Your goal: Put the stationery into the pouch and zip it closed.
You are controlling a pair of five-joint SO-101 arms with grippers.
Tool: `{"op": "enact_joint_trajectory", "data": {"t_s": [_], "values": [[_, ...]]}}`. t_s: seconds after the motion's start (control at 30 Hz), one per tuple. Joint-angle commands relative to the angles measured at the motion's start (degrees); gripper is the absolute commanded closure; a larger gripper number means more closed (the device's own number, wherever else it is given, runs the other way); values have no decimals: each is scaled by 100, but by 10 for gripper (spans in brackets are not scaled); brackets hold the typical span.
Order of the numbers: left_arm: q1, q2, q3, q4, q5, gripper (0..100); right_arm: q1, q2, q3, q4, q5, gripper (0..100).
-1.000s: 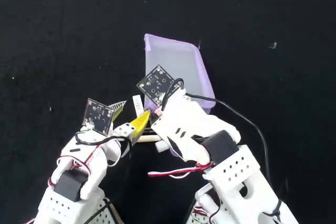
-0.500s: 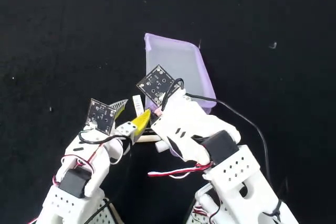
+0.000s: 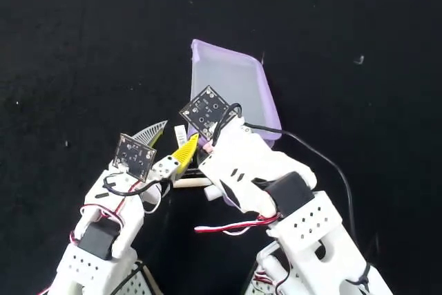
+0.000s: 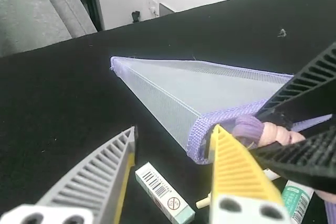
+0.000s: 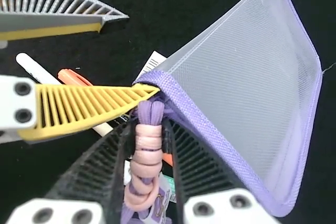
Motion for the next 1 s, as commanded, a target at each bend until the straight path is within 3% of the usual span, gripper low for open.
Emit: {"op": "enact_joint_trajectory", "data": {"t_s": [0.0, 0.43, 0.53, 0.77, 0.97], "values": [[84, 0, 136, -149, -79, 770, -70, -145, -31, -114, -9, 987], [40, 88, 136, -105, -97, 770, -70, -145, -31, -97, -9, 987], [40, 404, 110, -149, -448, 770, -70, -145, -31, -97, -9, 987], [31, 1231, 4, -1108, -545, 857, -70, -145, -31, -97, -9, 987], [22, 2145, -277, -1609, -527, 832, -70, -145, -31, -97, -9, 987]]}}
